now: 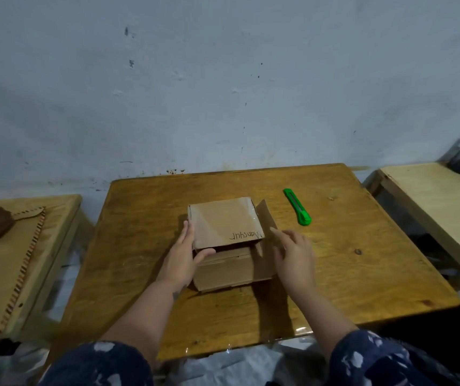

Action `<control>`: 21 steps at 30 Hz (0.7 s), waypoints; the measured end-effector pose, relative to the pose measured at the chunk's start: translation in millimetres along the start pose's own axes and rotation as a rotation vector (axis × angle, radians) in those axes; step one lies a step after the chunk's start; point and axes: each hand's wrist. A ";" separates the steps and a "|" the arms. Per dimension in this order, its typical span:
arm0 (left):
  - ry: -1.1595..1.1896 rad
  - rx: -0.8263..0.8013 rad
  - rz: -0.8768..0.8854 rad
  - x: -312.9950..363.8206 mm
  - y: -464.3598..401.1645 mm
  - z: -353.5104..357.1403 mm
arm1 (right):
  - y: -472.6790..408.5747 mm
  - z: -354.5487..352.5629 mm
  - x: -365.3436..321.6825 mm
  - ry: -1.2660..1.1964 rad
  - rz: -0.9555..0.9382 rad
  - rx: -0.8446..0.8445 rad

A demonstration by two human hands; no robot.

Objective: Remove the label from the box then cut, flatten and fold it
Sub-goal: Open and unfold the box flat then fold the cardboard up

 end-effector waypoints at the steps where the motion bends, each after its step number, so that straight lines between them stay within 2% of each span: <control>1: -0.006 -0.001 0.004 -0.8 -1.0 -2.0 | -3.9 -1.5 -3.9 0.027 -0.111 0.001; 4: 0.006 0.005 0.019 -5.3 -3.5 -7.4 | -17.1 -1.2 -20.1 0.138 -0.250 -0.171; 6: -0.010 -0.019 0.028 -8.6 -4.0 -11.8 | -22.9 4.1 -24.4 0.212 -0.203 -0.278; 9: -0.048 -0.061 0.059 -11.5 -4.6 -19.1 | -27.8 10.5 -24.3 0.185 -0.069 -0.328; 13: -0.045 -0.062 0.065 -13.1 -2.3 -20.9 | -25.0 9.5 -23.8 0.087 -0.020 -0.243; 18: 0.032 -0.008 0.058 -16.3 8.8 -15.8 | -16.6 -8.7 -29.0 -0.323 0.050 -0.072; 21: 0.085 -0.008 0.082 -15.7 12.9 -14.3 | -26.4 -17.4 -36.9 -0.443 0.156 -0.009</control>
Point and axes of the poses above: each hand's wrist, its own y-axis away from the middle knuckle, its own z-axis out of the palm, x = y × z, and after that the axes turned 9 degrees about y, right-handed
